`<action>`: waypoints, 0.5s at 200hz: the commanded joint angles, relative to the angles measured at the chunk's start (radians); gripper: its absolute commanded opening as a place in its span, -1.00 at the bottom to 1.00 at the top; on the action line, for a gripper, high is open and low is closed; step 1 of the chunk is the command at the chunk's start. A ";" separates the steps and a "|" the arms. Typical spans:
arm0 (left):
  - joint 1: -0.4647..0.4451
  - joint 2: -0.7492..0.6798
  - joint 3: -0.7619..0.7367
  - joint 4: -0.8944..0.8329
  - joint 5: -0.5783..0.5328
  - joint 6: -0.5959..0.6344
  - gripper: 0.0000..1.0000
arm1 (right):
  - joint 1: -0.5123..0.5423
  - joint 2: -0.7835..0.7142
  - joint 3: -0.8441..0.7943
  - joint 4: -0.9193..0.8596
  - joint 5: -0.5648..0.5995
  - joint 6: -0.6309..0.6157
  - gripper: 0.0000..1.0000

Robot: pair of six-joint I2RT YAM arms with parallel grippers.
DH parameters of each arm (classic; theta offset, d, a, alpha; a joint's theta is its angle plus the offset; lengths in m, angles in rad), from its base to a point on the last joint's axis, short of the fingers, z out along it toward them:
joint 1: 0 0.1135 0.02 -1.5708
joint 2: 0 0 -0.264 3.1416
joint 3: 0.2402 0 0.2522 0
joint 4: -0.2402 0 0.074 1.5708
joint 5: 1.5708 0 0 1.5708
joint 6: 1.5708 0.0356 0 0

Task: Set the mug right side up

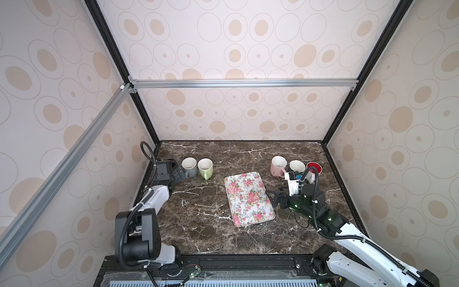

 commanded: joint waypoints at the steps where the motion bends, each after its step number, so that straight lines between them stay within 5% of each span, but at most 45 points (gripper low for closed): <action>1: -0.005 -0.087 -0.071 0.065 -0.021 -0.039 0.97 | 0.005 0.013 0.035 -0.034 0.065 -0.015 0.82; 48: -0.076 -0.229 -0.236 0.202 0.004 -0.009 0.96 | 0.005 0.033 0.086 -0.145 0.373 -0.079 0.82; 73: -0.126 -0.363 -0.400 0.419 0.032 0.051 0.97 | 0.006 -0.001 0.103 -0.227 0.550 -0.145 0.82; 100: -0.129 -0.426 -0.534 0.625 -0.008 0.131 0.97 | 0.005 -0.068 0.008 -0.123 0.717 -0.221 0.82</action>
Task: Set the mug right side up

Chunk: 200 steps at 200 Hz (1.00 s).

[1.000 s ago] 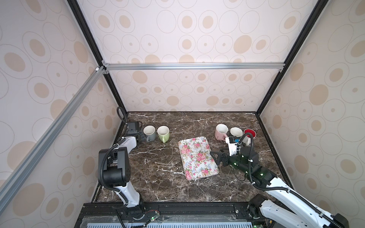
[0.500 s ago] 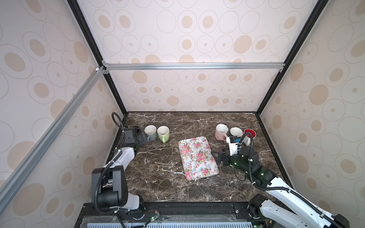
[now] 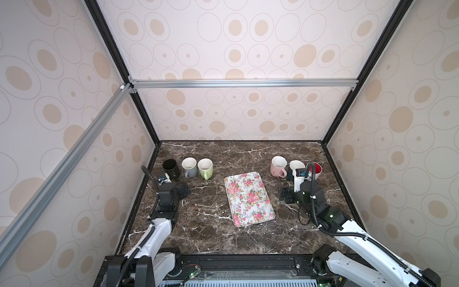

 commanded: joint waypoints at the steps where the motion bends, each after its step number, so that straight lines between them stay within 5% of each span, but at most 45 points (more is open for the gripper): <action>1: -0.002 -0.031 -0.078 0.251 -0.033 0.097 0.96 | 0.005 -0.057 -0.065 0.037 0.245 -0.097 0.82; 66: 0.001 0.180 -0.072 0.542 -0.036 0.288 0.97 | -0.014 -0.094 -0.368 0.479 0.590 -0.168 0.82; 85: 0.001 0.261 -0.074 0.610 -0.061 0.322 0.97 | -0.099 -0.048 -0.415 0.619 0.521 -0.186 0.84; 123: 0.001 0.365 -0.098 0.750 -0.095 0.307 0.97 | -0.342 0.090 -0.394 0.587 0.373 -0.030 0.85; 200: 0.002 0.474 -0.062 0.853 -0.164 0.349 0.97 | -0.489 0.543 -0.183 0.670 0.223 -0.020 0.85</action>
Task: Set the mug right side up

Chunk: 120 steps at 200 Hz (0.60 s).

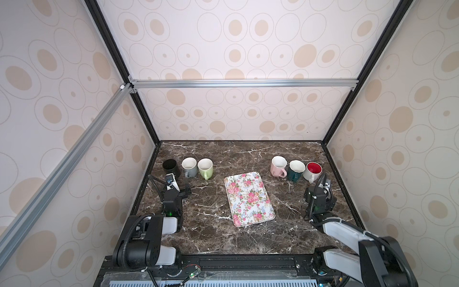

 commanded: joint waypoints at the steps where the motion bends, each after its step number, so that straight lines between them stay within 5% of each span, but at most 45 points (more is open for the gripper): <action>1: 0.002 0.013 -0.013 0.143 -0.041 0.040 0.97 | -0.016 0.071 0.083 0.020 -0.071 0.009 0.85; 16: 0.012 0.046 -0.052 0.255 -0.034 0.033 0.97 | -0.021 0.102 0.088 0.073 -0.076 -0.012 0.85; 120: 0.008 0.150 -0.039 0.323 0.091 0.080 0.97 | -0.041 0.193 0.119 0.141 -0.139 -0.055 0.86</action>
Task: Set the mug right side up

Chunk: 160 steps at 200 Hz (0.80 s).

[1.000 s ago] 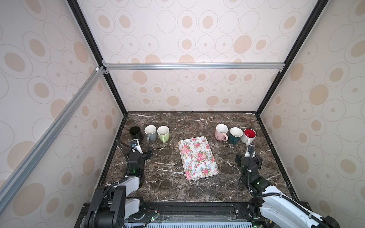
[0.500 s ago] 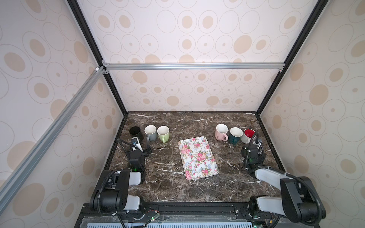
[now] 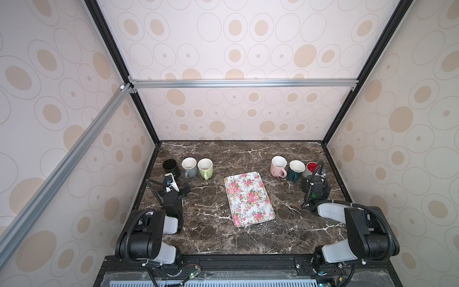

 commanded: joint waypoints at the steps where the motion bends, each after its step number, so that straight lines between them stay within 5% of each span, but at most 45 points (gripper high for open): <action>1: 0.001 0.078 0.003 0.105 0.068 0.049 0.97 | -0.004 0.006 0.010 0.027 -0.024 -0.029 0.86; 35: 0.003 0.075 0.047 0.027 0.191 0.100 0.97 | 0.009 0.043 0.047 0.017 -0.121 -0.099 0.92; 106: 0.001 0.084 0.046 0.045 0.193 0.101 0.97 | 0.046 0.049 -0.037 0.181 -0.224 -0.188 0.99; 120: 0.001 0.086 0.044 0.048 0.192 0.100 0.97 | 0.056 0.135 -0.123 0.483 -0.239 -0.245 0.99; 133: 0.001 0.085 0.045 0.047 0.191 0.100 0.97 | 0.070 0.072 -0.081 0.275 -0.232 -0.215 0.99; 148: 0.001 0.085 0.045 0.046 0.192 0.101 0.97 | 0.057 0.116 -0.099 0.399 -0.249 -0.235 0.99; 160: 0.000 0.085 0.046 0.044 0.193 0.102 0.97 | 0.056 0.093 -0.084 0.323 -0.250 -0.225 1.00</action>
